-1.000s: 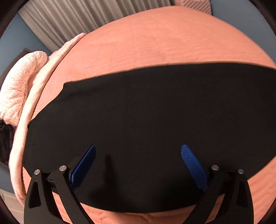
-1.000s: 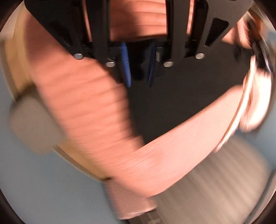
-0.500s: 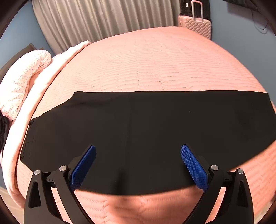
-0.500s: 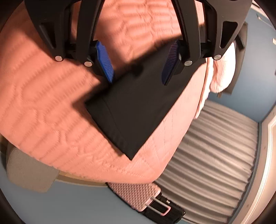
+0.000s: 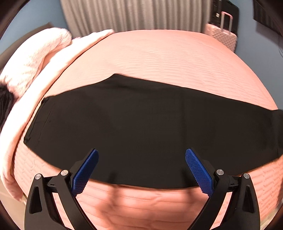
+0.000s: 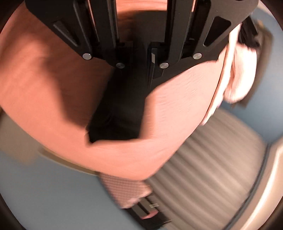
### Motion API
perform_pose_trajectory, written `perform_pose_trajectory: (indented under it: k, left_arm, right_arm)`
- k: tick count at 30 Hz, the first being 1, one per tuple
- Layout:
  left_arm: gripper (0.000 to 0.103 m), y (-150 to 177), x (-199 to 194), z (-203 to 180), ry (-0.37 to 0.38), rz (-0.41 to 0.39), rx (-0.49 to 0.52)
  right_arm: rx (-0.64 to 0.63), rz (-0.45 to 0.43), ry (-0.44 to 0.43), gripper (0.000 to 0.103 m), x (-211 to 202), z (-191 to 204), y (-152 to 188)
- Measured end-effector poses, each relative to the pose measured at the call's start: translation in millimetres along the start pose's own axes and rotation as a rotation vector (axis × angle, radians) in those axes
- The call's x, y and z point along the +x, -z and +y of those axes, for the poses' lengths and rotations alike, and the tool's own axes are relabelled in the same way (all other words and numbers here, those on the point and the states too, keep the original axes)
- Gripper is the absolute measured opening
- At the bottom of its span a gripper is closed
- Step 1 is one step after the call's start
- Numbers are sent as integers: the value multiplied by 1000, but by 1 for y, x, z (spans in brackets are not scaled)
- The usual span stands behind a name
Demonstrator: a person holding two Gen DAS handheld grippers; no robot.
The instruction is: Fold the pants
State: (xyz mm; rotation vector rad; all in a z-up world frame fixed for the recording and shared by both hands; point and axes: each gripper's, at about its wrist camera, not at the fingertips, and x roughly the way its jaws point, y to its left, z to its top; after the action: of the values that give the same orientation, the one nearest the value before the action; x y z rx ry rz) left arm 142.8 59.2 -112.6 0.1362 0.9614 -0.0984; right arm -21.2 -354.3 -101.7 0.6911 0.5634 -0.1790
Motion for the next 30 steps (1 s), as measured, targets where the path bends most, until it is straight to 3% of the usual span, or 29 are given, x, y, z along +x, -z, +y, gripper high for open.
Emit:
perform_pose_trajectory:
  k: [3,5,11,12,14,15,17,18,19,21,23,24,26,29,30]
  left_arm:
    - [98,5,4,30,-5,6,-44]
    - [98,8,4,52,-14,0,-68]
    - [98,14,4,111,-61,-21,-76]
    - [98,15,7,121,-62,-14,-79]
    - [98,17,14,141,-67,5,-98]
    - [98,18,17,149,-65,11,-106]
    - [98,20,23,164,-61,18,-140]
    - [98,21,26,172,-55,21,-160]
    - [98,22,27,175,-50,23,-174]
    - [98,23,28,184,-34,19,-201]
    - [98,23,28,188,-29,10,-219]
    - [98,24,28,189,-24,7,-230]
    - [98,24,29,187,-8,11,-254]
    - [98,23,26,180,8,17,-264]
    - [98,23,23,176,11,15,-255]
  right_arm:
    - [-204,111,-59,7,39,92,14]
    - [-288,175,-75,7,64,131,33]
    - [-502,463,-113,7,158,220,144]
    - [-578,489,-89,8,168,229,167]
    - [-691,419,-78,14,157,237,185]
    - [-743,419,-63,20,152,242,191]
    - [-828,466,-76,45,139,251,199]
    - [-856,487,-86,65,132,255,200]
    - [-899,501,-103,75,117,258,202]
    - [-920,459,-180,76,80,264,191]
    - [-828,435,-198,75,78,263,167]
    - [-795,444,-178,72,87,262,159]
    - [-803,496,-126,56,121,266,159]
    - [-829,540,-104,50,155,269,171]
    - [-826,541,-100,40,161,268,173]
